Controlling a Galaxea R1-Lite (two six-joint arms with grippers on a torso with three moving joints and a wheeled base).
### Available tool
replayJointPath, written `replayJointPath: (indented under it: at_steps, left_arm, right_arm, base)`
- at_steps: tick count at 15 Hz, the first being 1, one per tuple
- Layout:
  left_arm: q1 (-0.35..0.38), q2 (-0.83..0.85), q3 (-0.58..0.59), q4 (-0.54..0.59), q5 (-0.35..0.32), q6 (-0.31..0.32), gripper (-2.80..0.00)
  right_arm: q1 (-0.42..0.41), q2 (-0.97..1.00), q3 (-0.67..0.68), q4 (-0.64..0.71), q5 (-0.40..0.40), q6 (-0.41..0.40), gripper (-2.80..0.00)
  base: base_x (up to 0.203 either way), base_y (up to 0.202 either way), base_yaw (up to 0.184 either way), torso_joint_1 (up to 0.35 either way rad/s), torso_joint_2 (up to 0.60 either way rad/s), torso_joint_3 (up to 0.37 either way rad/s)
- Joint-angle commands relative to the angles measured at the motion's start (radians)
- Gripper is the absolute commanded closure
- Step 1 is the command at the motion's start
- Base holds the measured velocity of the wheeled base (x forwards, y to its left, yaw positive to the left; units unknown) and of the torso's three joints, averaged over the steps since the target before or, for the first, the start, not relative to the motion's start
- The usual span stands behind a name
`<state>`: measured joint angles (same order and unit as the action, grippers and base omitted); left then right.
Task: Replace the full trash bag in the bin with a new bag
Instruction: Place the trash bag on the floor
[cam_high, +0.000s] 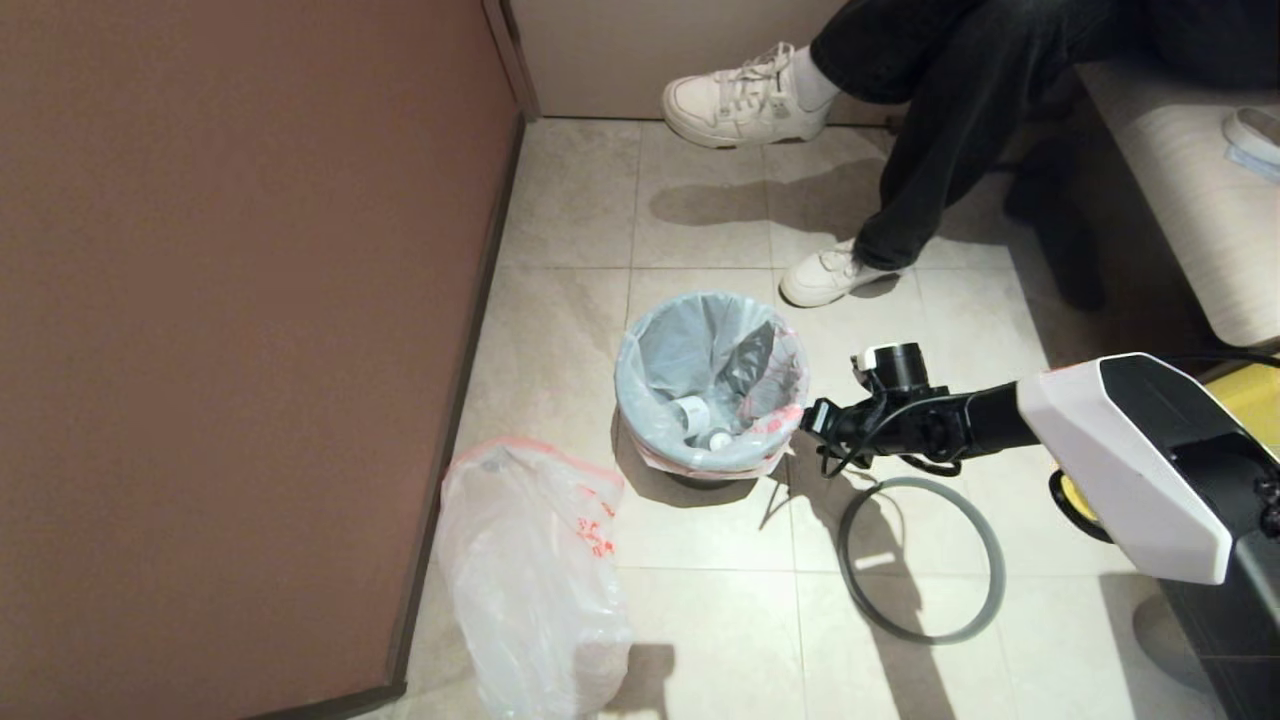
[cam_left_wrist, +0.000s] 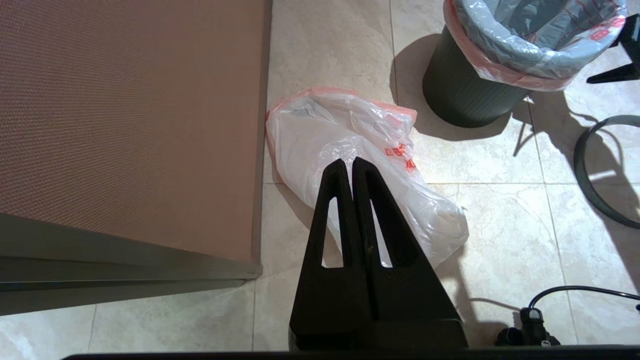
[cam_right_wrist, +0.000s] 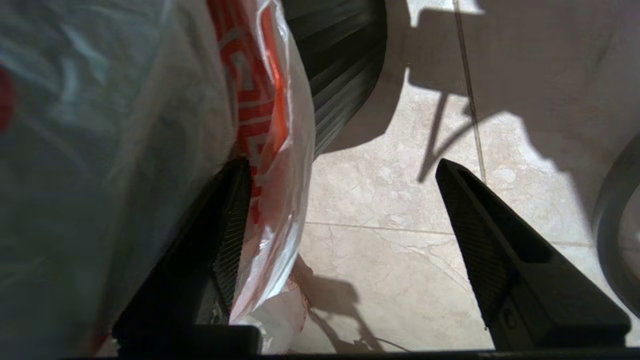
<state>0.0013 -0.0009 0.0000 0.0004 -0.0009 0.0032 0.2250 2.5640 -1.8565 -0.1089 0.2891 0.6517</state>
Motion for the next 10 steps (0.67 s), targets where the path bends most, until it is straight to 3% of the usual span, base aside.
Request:
replayJointPath:
  at_steps: [1,5,10]
  left_arm:
    - [0.0,0.001,0.0,0.0,-0.001,0.0,0.0]
    - [0.0,0.001,0.0,0.0,-0.001,0.0,0.0]
    - [0.0,0.001,0.0,0.0,0.001,0.0,0.0]
  right_arm:
    - [0.012,0.05,-0.031,-0.005,0.002,0.003,-2.8]
    - [0.032,0.113,-0.088,0.001,-0.007,-0.025,-2.8]
    - [0.067,0.161,-0.109,0.061,-0.164,-0.204,-2.8]
  base:
    - [0.0,0.0,0.0,0.0,0.0,0.0]
    - [0.0,0.0,0.0,0.0,0.0,0.0]
    - [0.0,0.0,0.0,0.0,0.0,0.0]
